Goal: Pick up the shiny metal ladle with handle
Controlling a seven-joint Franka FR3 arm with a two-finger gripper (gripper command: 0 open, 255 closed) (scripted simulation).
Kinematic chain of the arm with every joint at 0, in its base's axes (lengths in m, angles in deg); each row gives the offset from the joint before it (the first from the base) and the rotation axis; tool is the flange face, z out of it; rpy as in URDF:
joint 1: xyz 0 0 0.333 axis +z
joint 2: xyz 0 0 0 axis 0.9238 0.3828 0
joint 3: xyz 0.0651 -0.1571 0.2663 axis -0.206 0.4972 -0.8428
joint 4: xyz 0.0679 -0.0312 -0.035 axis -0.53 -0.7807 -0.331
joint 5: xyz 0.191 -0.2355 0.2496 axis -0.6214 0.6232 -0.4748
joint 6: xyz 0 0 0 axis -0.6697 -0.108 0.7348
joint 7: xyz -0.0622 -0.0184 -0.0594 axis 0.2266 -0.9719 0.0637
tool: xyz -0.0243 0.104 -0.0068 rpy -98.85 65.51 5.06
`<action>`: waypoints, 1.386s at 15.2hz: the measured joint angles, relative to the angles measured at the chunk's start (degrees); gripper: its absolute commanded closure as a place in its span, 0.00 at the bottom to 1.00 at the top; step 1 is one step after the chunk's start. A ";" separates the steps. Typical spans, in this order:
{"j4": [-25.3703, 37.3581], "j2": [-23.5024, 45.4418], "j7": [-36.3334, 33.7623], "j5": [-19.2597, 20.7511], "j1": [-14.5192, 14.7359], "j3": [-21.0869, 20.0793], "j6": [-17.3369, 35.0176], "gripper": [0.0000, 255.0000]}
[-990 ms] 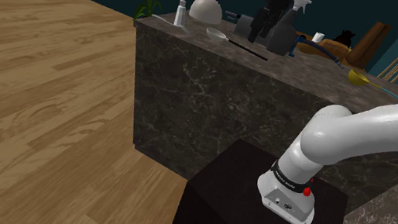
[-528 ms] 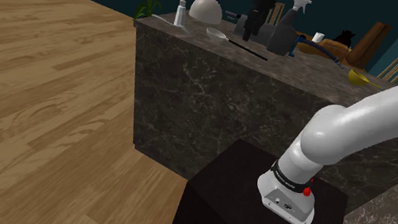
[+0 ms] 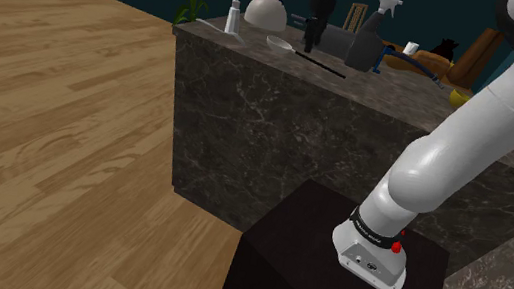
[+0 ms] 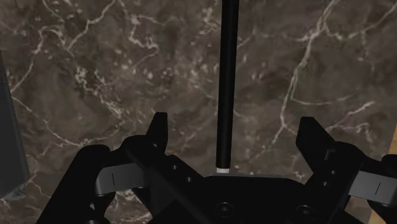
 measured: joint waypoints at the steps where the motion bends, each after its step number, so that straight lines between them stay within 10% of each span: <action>1: 0.09 0.78 0.33 0.00 -0.02 0.14 0.51 0.00; 7: -3.95 1.20 0.11 0.24 -0.14 0.40 4.78 0.00; 8: -4.31 1.19 0.11 0.27 -0.17 0.43 5.13 1.00; 21: -3.10 1.14 0.23 0.21 -0.13 0.36 3.91 1.00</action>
